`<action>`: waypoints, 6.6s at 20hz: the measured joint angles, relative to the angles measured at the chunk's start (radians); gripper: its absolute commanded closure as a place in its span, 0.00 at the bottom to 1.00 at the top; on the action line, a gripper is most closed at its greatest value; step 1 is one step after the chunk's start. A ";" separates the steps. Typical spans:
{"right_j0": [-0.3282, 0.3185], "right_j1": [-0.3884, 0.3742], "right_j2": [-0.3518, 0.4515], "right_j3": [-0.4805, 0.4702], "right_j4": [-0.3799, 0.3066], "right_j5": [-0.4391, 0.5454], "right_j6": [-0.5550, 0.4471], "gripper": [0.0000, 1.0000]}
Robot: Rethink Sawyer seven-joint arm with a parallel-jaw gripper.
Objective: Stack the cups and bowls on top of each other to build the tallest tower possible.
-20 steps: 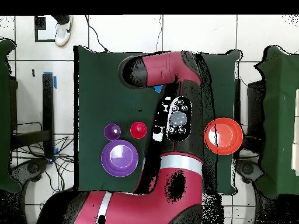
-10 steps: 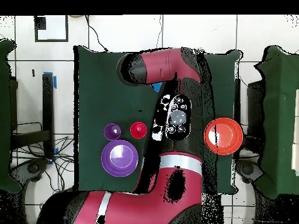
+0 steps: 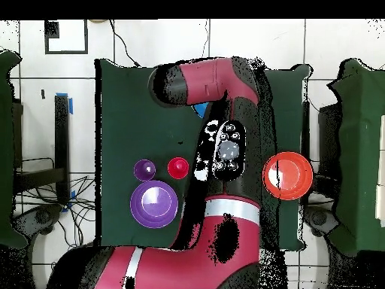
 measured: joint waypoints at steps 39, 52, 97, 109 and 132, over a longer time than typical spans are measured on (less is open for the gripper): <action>0.012 0.029 0.001 -0.001 0.000 0.000 0.000 1.00; 0.012 0.029 0.000 -0.002 0.000 0.000 0.000 1.00; -0.064 0.021 0.106 -0.001 0.067 0.000 0.000 1.00; -0.055 0.021 0.118 -0.001 0.088 0.000 0.000 1.00; -0.060 0.020 0.125 0.010 0.084 0.006 0.000 1.00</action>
